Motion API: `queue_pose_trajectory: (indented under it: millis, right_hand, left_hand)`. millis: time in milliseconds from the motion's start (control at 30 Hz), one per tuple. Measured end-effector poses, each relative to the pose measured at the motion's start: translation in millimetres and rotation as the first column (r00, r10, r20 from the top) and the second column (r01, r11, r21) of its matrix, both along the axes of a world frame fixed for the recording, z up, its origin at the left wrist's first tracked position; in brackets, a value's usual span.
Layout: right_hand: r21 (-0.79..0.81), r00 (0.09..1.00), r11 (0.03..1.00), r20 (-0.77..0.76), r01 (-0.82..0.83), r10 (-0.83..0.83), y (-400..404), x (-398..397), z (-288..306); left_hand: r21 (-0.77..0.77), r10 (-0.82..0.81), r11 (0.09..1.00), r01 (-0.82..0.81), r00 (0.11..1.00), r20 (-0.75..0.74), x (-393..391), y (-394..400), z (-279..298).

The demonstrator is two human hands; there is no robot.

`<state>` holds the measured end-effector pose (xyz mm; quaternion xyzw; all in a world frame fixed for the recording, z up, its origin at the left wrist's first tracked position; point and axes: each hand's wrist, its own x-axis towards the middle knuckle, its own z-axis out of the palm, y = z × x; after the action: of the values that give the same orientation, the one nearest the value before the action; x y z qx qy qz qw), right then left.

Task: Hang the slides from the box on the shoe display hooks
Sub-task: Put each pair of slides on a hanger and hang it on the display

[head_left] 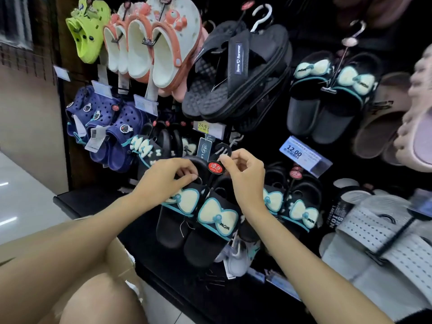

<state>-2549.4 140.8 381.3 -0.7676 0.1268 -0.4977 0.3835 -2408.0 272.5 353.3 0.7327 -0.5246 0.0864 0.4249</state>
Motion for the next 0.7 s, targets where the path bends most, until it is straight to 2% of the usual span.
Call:
queue_pose_trajectory:
  millis: [400, 700]
  right_hand:
    - [0.054, 0.983, 0.982, 0.001, 0.183, -0.183, -35, -90, -7]
    - [0.183, 0.956, 0.939, -0.020, 0.290, -0.291, -72, -110, -32]
  left_hand:
    - [0.115, -0.123, 0.986, 0.117, 0.992, 0.040, -69, -59, 3]
    - [0.163, -0.171, 0.970, 0.179, 0.983, -0.063, -90, -91, -17]
